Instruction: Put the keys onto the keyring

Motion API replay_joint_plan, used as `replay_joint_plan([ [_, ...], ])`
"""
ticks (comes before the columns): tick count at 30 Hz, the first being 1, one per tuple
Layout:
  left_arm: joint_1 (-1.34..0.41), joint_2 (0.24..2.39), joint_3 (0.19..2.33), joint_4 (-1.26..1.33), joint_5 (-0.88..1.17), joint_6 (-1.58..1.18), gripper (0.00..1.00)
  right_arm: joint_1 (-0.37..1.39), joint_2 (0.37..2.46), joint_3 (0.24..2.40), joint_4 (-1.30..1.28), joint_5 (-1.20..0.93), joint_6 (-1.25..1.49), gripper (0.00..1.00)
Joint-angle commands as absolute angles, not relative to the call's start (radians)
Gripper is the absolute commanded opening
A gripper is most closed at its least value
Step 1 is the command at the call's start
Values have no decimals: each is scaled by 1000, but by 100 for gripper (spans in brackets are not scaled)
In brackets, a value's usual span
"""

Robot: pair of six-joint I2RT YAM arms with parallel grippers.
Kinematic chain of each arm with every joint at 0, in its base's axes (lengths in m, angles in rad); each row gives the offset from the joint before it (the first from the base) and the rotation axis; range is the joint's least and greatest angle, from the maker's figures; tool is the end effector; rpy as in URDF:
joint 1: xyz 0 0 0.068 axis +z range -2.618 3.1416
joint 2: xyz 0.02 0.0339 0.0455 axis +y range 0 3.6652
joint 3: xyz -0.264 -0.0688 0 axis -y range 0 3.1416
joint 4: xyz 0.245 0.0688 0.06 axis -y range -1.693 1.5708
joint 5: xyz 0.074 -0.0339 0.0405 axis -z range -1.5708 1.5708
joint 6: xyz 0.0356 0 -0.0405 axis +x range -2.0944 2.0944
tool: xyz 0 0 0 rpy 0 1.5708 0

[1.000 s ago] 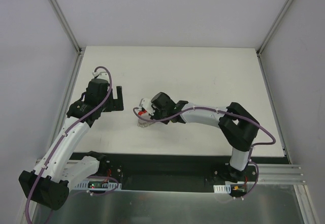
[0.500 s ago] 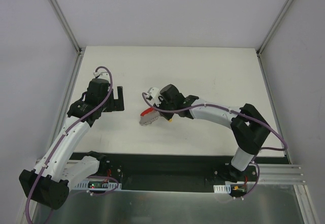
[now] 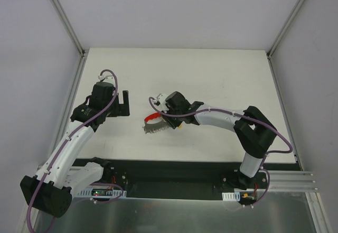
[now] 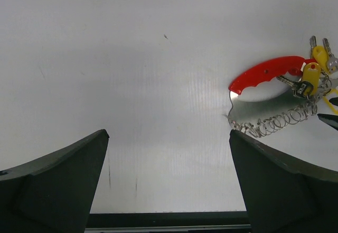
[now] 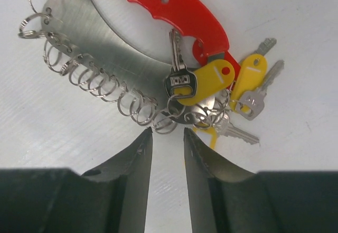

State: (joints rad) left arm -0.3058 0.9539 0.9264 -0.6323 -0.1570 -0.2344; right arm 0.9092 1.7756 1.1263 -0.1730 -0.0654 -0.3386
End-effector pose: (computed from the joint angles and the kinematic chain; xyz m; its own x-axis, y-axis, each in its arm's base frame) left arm 0.1925 -0.0549 0.3152 -0.6102 -0.0479 -0.7908 0.0389 0.9952 -0.0903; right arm 0.2314 0.3010 0.1914 -0.1540 -0.7373 -0.6578 -0.9179 0.3531 -0.1809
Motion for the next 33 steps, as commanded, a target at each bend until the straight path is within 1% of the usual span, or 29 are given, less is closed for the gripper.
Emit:
replay_joint_plan([
  [1, -296, 956, 922, -617, -141, -222, 99, 913, 1704, 1100, -166, -6, -301, 34],
  [6, -296, 954, 923, -618, -140, -222, 99, 922, 1669, 1081, -149, -6, -255, 34],
  [9, -296, 954, 922, -618, -138, -224, 99, 939, 1663, 1063, -118, 47, -236, 33],
  [19, -298, 954, 923, -618, -132, -222, 99, 957, 1680, 1029, -23, 139, -37, 33],
  [26, -296, 954, 923, -617, -123, -222, 99, 1028, 1703, 1046, -15, 219, -41, 32],
  [33, -298, 951, 923, -618, -121, -222, 99, 1042, 1758, 1091, -31, 236, -55, 28],
])
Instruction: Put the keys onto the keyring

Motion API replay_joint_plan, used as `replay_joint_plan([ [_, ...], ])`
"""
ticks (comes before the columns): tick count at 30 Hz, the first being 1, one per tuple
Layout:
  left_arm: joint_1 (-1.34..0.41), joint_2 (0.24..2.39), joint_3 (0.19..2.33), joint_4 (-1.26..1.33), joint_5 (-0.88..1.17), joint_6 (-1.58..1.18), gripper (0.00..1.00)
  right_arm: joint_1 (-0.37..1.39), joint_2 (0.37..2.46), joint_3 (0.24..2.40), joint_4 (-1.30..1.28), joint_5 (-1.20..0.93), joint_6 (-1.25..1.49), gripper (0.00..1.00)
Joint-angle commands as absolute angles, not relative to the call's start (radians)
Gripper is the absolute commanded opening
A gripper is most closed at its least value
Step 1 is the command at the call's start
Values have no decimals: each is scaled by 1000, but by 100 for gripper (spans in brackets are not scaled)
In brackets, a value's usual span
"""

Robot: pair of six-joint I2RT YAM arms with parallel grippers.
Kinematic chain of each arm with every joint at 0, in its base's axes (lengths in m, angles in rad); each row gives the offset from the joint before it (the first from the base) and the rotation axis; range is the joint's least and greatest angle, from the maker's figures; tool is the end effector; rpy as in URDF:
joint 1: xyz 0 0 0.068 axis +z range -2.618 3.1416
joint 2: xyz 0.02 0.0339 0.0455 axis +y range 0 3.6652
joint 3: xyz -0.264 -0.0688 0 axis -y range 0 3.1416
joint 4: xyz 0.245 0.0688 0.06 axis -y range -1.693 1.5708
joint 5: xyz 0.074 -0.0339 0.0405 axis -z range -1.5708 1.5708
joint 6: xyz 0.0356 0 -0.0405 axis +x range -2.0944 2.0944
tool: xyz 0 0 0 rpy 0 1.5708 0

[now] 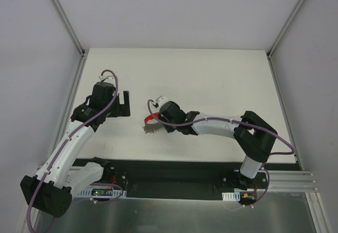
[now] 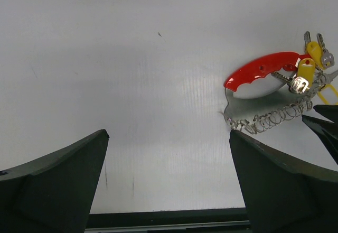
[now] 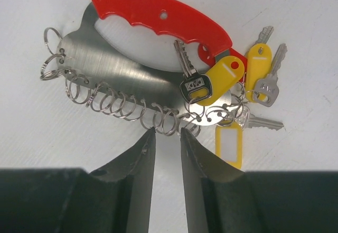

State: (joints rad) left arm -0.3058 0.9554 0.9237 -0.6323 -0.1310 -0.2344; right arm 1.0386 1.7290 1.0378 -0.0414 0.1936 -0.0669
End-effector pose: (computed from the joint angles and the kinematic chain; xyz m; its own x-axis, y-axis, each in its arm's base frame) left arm 0.1925 -0.0559 0.3139 -0.6182 -0.0463 -0.7847 0.0584 0.9928 -0.1046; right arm 0.1934 0.3150 0.1914 -0.2869 -0.6165 -0.7332 -0.7940 0.5813 -0.1781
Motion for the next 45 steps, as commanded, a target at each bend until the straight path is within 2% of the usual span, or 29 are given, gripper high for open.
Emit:
replay_joint_plan([
  [1, -296, 950, 923, -618, -121, -224, 99, 1042, 1772, 1094, -32, 235, -60, 27],
  [11, -296, 951, 922, -617, -117, -222, 99, 1055, 1818, 1132, -46, 239, -83, 23],
  [18, -296, 950, 920, -617, -117, -222, 99, 1057, 1825, 1137, -74, 296, -94, 12],
  [29, -296, 953, 922, -617, -117, -222, 99, 1060, 1836, 1137, -87, 307, -104, 9],
  [35, -296, 953, 919, -617, -114, -221, 99, 1058, 1842, 1138, -100, 327, -118, 10],
  [45, -296, 957, 919, -617, -109, -221, 99, 1057, 1856, 1152, -126, 319, -155, 19],
])
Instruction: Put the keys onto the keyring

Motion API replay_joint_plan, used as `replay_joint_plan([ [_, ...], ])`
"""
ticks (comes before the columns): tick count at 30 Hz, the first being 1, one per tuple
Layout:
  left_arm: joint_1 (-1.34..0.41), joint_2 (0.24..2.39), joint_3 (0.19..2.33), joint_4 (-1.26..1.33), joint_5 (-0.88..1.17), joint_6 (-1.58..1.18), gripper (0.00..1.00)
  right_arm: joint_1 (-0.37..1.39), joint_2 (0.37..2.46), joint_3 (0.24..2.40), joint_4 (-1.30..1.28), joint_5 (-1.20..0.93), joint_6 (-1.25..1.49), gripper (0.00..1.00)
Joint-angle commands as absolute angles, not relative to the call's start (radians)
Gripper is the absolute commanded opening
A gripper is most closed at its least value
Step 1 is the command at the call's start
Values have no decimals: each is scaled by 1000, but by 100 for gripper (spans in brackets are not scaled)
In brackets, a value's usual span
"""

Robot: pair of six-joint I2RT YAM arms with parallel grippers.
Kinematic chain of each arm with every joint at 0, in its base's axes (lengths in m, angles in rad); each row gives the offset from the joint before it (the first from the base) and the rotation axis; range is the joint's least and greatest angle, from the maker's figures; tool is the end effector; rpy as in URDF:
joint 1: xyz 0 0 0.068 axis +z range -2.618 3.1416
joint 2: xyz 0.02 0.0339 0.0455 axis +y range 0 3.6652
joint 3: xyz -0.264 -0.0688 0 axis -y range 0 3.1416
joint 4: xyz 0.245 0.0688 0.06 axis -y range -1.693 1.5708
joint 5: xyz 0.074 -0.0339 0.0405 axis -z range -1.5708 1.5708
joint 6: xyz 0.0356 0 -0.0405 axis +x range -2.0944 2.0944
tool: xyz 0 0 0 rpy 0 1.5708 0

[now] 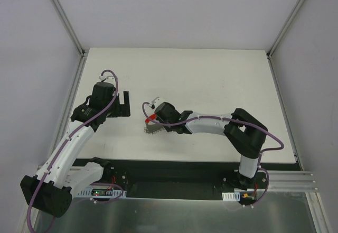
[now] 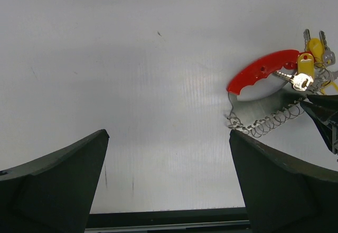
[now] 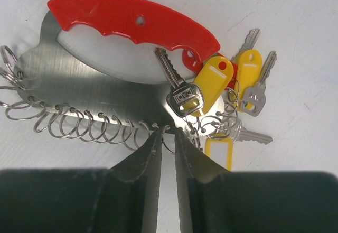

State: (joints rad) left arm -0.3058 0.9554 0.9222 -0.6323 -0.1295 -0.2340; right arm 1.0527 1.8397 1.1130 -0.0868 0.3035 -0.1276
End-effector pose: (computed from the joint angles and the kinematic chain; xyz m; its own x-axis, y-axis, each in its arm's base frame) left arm 0.1925 -0.0560 0.3134 -0.6195 -0.0455 -0.7837 0.0596 0.9927 -0.1048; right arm 0.2010 0.3312 0.1716 -0.2644 -0.7090 -0.6537 -0.7673 0.5653 -0.3028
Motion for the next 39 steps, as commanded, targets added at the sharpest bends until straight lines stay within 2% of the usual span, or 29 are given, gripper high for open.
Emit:
replay_joint_plan([
  [1, -296, 956, 920, -618, -109, -221, 99, 1058, 1856, 1152, -127, 316, -158, 20],
  [6, -296, 959, 919, -617, -107, -221, 99, 1058, 1862, 1158, -138, 328, -161, 19],
  [13, -296, 957, 919, -617, -106, -221, 99, 1051, 1847, 1152, -149, 348, -166, 12],
  [20, -296, 959, 920, -617, -101, -222, 99, 1026, 1824, 1154, -156, 339, -155, 1],
  [32, -296, 960, 922, -617, -89, -221, 99, 977, 1729, 1143, -144, 115, -66, 1],
  [39, -296, 959, 919, -617, -89, -221, 99, 887, 1729, 1040, -19, -31, 55, 1],
])
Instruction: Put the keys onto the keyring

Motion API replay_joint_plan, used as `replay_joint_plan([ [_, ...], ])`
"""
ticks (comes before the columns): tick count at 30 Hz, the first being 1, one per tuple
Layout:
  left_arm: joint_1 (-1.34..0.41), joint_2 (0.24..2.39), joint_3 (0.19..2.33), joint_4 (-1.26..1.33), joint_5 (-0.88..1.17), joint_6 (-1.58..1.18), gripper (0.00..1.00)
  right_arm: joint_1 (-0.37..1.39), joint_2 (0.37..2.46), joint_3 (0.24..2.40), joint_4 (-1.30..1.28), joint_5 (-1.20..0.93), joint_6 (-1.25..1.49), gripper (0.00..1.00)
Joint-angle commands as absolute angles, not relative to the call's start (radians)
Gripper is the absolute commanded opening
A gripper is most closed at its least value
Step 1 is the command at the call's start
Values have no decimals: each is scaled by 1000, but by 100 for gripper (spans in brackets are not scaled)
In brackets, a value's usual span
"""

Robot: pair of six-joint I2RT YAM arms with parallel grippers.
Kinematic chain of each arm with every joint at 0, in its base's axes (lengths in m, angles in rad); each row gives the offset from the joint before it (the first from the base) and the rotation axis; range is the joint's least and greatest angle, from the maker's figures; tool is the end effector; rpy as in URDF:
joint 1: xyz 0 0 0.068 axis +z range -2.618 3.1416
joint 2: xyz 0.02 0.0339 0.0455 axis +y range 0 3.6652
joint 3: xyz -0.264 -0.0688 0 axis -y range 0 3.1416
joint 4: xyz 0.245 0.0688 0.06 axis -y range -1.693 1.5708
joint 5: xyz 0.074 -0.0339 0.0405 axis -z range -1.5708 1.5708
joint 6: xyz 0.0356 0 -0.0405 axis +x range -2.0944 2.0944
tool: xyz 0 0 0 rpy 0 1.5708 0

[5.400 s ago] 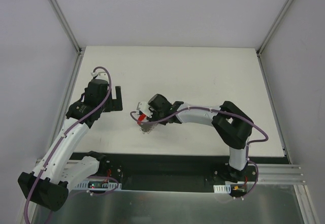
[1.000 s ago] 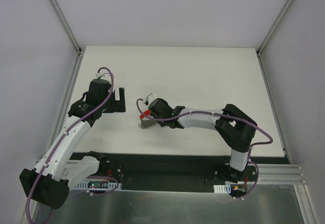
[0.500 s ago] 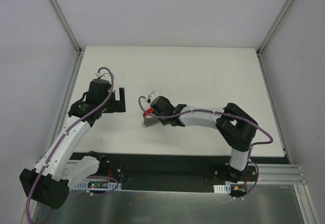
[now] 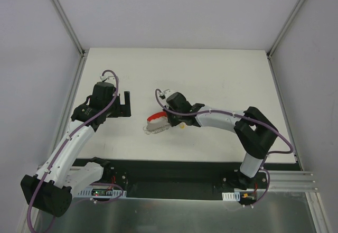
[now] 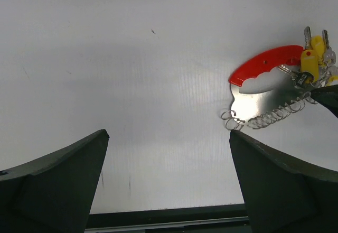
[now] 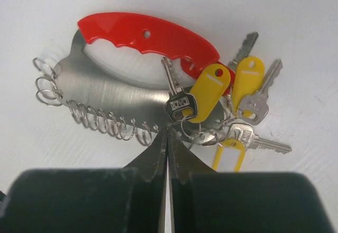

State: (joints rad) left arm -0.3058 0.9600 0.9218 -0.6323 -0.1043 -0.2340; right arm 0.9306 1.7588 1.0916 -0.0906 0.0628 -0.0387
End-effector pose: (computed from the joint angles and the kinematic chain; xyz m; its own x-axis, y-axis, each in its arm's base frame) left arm 0.1932 -0.0571 0.3124 -0.6278 -0.0436 -0.7772 0.0782 0.9898 -0.1187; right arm 0.2279 0.3022 0.1931 -0.3804 -0.5753 -0.7241 -0.7885 0.6109 -0.0712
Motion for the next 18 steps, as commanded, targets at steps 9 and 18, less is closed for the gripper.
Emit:
replay_joint_plan([
  [9, -296, 956, 920, -618, -90, -219, 99, 885, 1738, 1005, -8, -11, 54, 2],
  [18, -296, 956, 920, -617, -94, -219, 99, 885, 1741, 1015, -5, -48, 64, 11],
])
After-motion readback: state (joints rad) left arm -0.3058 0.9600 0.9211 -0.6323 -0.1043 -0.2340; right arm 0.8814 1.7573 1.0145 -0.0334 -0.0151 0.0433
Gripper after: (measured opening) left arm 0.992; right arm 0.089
